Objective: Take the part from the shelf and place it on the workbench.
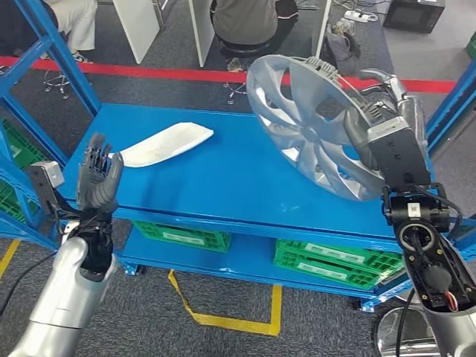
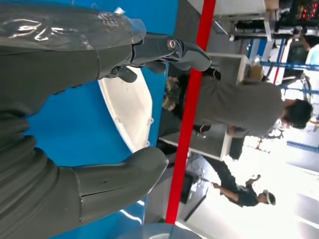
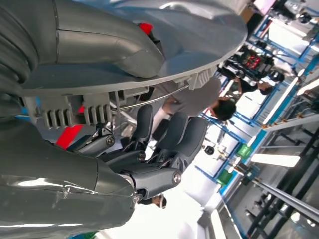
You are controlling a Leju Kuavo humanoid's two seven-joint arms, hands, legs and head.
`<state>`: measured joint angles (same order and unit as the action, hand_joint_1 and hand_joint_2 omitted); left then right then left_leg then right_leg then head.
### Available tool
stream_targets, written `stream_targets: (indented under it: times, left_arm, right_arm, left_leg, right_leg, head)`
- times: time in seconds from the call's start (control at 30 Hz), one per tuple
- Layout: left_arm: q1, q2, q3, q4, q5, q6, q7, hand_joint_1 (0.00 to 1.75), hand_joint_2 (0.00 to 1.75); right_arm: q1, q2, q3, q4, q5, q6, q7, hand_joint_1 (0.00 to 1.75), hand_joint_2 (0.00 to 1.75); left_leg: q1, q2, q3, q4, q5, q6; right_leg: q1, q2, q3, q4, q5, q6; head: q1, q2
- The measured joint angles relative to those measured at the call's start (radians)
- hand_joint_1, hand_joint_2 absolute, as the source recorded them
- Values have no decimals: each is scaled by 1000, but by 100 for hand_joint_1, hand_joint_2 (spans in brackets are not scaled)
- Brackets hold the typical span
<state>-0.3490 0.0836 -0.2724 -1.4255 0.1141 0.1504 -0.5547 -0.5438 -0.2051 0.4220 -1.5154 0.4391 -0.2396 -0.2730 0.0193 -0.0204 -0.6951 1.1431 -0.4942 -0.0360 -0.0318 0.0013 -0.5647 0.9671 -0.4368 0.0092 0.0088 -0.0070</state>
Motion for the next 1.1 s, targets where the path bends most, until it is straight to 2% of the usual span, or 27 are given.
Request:
stream_targets:
  times: [0.03, 0.07, 0.1, 0.13, 0.17, 0.23, 0.27, 0.3, 0.37, 0.4, 0.43, 0.5, 0.53, 0.57, 0.6, 0.63, 0.67, 0.73, 0.77, 0.8, 0.87, 0.9, 0.93, 1.0, 1.03, 1.07, 1.1]
  left_arm:
    - [2, 0, 0, 0, 0, 0, 0, 0, 175]
    - [4, 0, 0, 0, 0, 0, 0, 0, 175]
    - [5, 1, 0, 0, 0, 0, 0, 0, 175]
    - [6, 1, 0, 0, 0, 0, 0, 0, 175]
    - [5, 2, 0, 0, 0, 0, 0, 0, 175]
    - [2, 2, 0, 0, 0, 0, 0, 0, 175]
    - [0, 2, 0, 0, 0, 0, 0, 0, 175]
    - [0, 2, 0, 0, 0, 0, 0, 0, 175]
    - [1, 3, 0, -1, 0, 0, 0, 0, 175]
    - [1, 2, 0, -2, 0, 0, 0, 0, 175]
    - [-1, 2, 0, -2, 0, 0, 0, 0, 175]
    - [-3, 1, 0, -3, 0, 0, -1, 0, 175]
    - [-2, 1, 0, -3, 1, 0, -1, 0, 175]
    - [-1, 1, 0, -3, 1, 0, -1, 0, 175]
    - [-1, 1, 0, -3, 2, 1, -1, 0, 175]
    - [-1, 1, 0, -3, 2, 3, -2, 0, 175]
    - [-1, 1, 0, -3, 3, 6, -4, 0, 175]
    - [-1, 1, 0, -4, 3, 14, -8, 0, 175]
    - [-2, 1, 0, -5, 3, 17, -10, 0, 175]
    - [-1, 1, 0, -6, 4, 20, -12, 0, 175]
    - [4, 3, 0, -9, 5, 24, -14, 0, 175]
    - [5, 4, 0, -10, 6, 25, -14, 0, 175]
    - [5, 5, 0, -12, 6, 26, -14, 0, 175]
    - [1, 6, 0, -14, 7, 26, -14, 0, 175]
    - [0, 7, 0, -14, 8, 25, -14, 0, 175]
    - [0, 7, 0, -14, 9, 23, -14, 0, 175]
    - [1, 7, 0, -14, 10, 21, -14, 0, 175]
  right_arm:
    - [1, 0, 0, -1, 0, 0, 0, 175, 175]
    - [2, 0, 1, -2, 0, 0, -1, 175, 175]
    - [3, 0, 2, -3, -1, 0, -1, 175, 175]
    - [3, 0, 2, -3, -1, 0, 0, 175, 175]
    - [3, 0, 2, -3, -2, 0, 0, 175, 175]
    - [0, 0, 2, -5, -2, -1, -1, 175, 175]
    - [-2, 0, 1, -8, -2, -1, -2, 175, 175]
    - [-5, 0, 1, -10, -2, -1, -2, 175, 175]
    - [-9, 2, 1, -14, -2, -1, -3, 175, 175]
    - [-10, 2, 1, -16, -2, -1, -3, 175, 175]
    - [-10, 3, 1, -18, -3, -1, -3, 175, 175]
    - [-9, 3, 1, -20, -7, 4, -3, 175, 175]
    - [-7, 3, 2, -21, -9, 8, -3, 175, 175]
    - [-3, 3, 3, -22, -12, 12, -2, 175, 175]
    - [0, 3, 5, -24, -13, 16, -2, 175, 175]
    - [1, 3, 8, -27, -15, 19, -2, 175, 175]
    - [2, 3, 11, -31, -17, 21, -2, 175, 175]
    - [2, 4, 16, -40, -20, 23, 0, 175, 175]
    - [2, 4, 18, -43, -21, 24, 2, 175, 175]
    - [3, 4, 20, -45, -23, 25, 3, 175, 175]
    - [2, 6, 23, -48, -25, 27, 4, 175, 175]
    - [2, 8, 25, -50, -26, 27, 4, 175, 175]
    - [1, 11, 26, -51, -26, 27, 4, 175, 175]
    - [1, 13, 28, -55, -27, 27, 3, 175, 175]
    - [1, 13, 28, -55, -28, 27, 2, 175, 175]
    - [2, 13, 28, -55, -28, 28, 1, 175, 175]
    - [3, 13, 29, -55, -30, 28, 1, 175, 175]
  left_leg:
    - [0, 7, -40, 69, -21, -1]
    - [0, 10, -69, 113, -26, -1]
    - [0, 11, -78, 117, -12, 1]
    - [-1, 15, -64, 78, 21, 5]
    - [-4, 26, -33, 8, 62, 11]
    - [-16, 70, 33, -128, 115, 25]
    - [-23, 85, 49, -164, 122, 31]
    - [-28, 90, 55, -177, 118, 35]
    - [-26, 67, 58, -184, 117, 43]
    - [-22, 55, 63, -188, 117, 47]
    - [-18, 43, 68, -192, 118, 52]
    - [-15, 19, 74, -195, 119, 58]
    - [-15, 6, 74, -195, 119, 60]
    - [-15, -8, 75, -194, 118, 60]
    - [-15, -23, 75, -192, 118, 60]
    - [-15, -38, 76, -191, 117, 60]
    - [-15, -53, 78, -189, 116, 59]
    - [-15, -80, 79, -185, 114, 54]
    - [-13, -93, 75, -184, 115, 49]
    - [-11, -104, 70, -184, 118, 43]
    - [-8, -124, 63, -187, 124, 30]
    - [-10, -112, 60, -183, 121, 25]
    - [-13, -86, 49, -162, 108, 19]
    - [-13, -17, -3, -55, 53, 6]
    - [-9, 1, -40, 19, 22, -1]
    - [-5, 9, -71, 77, 3, -6]
    - [-1, 13, -86, 105, 1, -10]
  right_leg:
    - [3, -11, 1, 0, -1, -4]
    - [5, -22, 2, 0, -3, -6]
    - [7, -33, 5, 0, -5, -7]
    - [9, -45, 9, 0, -8, -8]
    - [11, -55, 13, 0, -12, -7]
    - [19, -73, 20, 1, -20, -2]
    - [23, -82, 22, 1, -24, 2]
    - [27, -91, 25, 0, -26, 7]
    - [28, -107, 32, -2, -35, 16]
    - [26, -97, 31, 8, -47, 21]
    - [24, -77, 21, 37, -67, 25]
    - [21, -26, -33, 162, -127, 30]
    - [21, -13, -70, 235, -152, 32]
    - [22, -8, -99, 287, -163, 33]
    - [21, -5, -112, 301, -153, 32]
    - [21, -3, -107, 276, -125, 31]
    - [21, 4, -84, 214, -82, 28]
    - [18, 47, -28, 80, -18, 19]
    - [17, 64, -6, 36, -6, 15]
    - [17, 75, 5, 16, -8, 12]
    - [16, 57, 17, 0, -10, 4]
    - [13, 45, 22, -7, -6, -2]
    - [10, 31, 28, -15, -3, -8]
    - [10, 6, 34, -24, 1, -17]
    - [11, -5, 34, -25, 1, -19]
    - [12, -14, 33, -25, 1, -19]
    - [11, -22, 33, -25, 0, -19]
  head:
    - [-6, 0]
    - [-11, 0]
    - [-17, 0]
    - [-22, 0]
    - [-26, 0]
    - [-34, 0]
    - [-34, 0]
    - [-33, 0]
    - [-29, 0]
    - [-27, 0]
    - [-23, 0]
    - [-8, 0]
    - [-1, 0]
    - [4, 0]
    - [8, 0]
    - [12, 0]
    - [16, 0]
    - [22, 0]
    - [23, 0]
    - [23, 0]
    - [25, 0]
    - [23, 0]
    - [16, 0]
    - [1, 0]
    - [-6, 0]
    - [-9, 0]
    - [-12, 0]
